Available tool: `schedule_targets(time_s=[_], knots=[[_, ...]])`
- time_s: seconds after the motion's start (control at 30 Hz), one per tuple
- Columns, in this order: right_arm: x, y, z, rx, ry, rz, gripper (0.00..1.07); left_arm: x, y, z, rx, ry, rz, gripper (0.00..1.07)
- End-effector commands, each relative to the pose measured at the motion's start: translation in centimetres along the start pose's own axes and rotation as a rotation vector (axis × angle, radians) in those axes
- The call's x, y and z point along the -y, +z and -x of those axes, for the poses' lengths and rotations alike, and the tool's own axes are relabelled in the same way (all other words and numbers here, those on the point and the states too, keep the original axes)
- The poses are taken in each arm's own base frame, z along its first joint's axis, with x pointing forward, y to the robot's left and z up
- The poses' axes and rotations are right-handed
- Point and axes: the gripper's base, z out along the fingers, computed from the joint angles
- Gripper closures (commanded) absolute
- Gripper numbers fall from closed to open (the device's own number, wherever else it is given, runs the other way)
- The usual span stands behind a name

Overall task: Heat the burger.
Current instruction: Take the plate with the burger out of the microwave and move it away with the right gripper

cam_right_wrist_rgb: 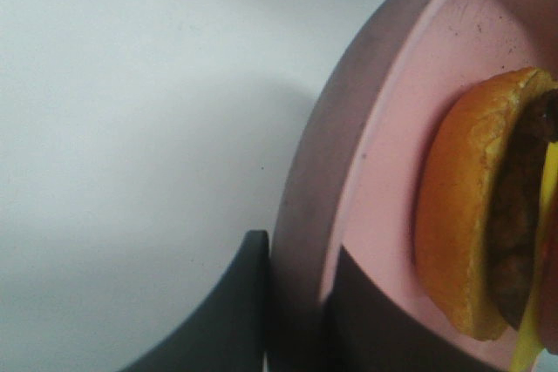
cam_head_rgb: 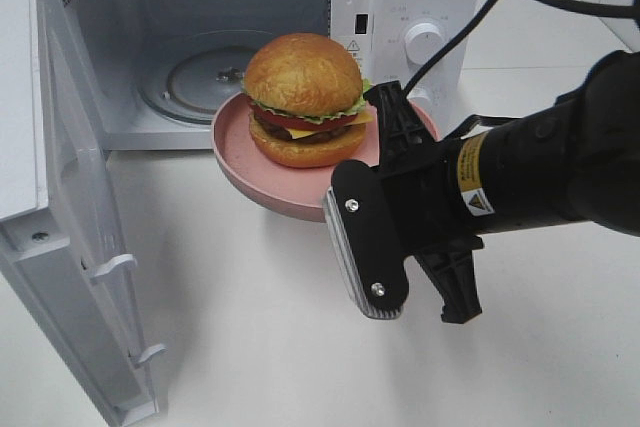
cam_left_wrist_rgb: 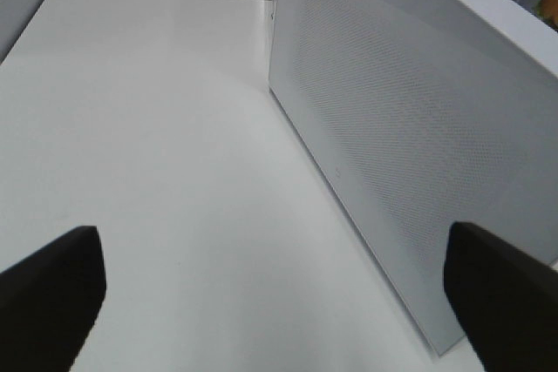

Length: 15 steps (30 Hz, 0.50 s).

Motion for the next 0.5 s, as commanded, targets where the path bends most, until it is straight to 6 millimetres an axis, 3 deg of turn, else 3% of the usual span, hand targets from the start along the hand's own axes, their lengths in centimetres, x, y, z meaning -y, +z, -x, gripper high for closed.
schedule_targets(time_s=[0.03,0.5], knots=[[0.4,-1.7,0.3,0.044,-0.025,-0.081,1.07,0.0,0.0,-0.1,0.008,-0.002,0.004,0.09],[-3.0,-6.3,-1.2,-0.020,-0.008,-0.069,1.07,0.0,0.0,-0.1,0.008,-0.002,0.004,0.09]])
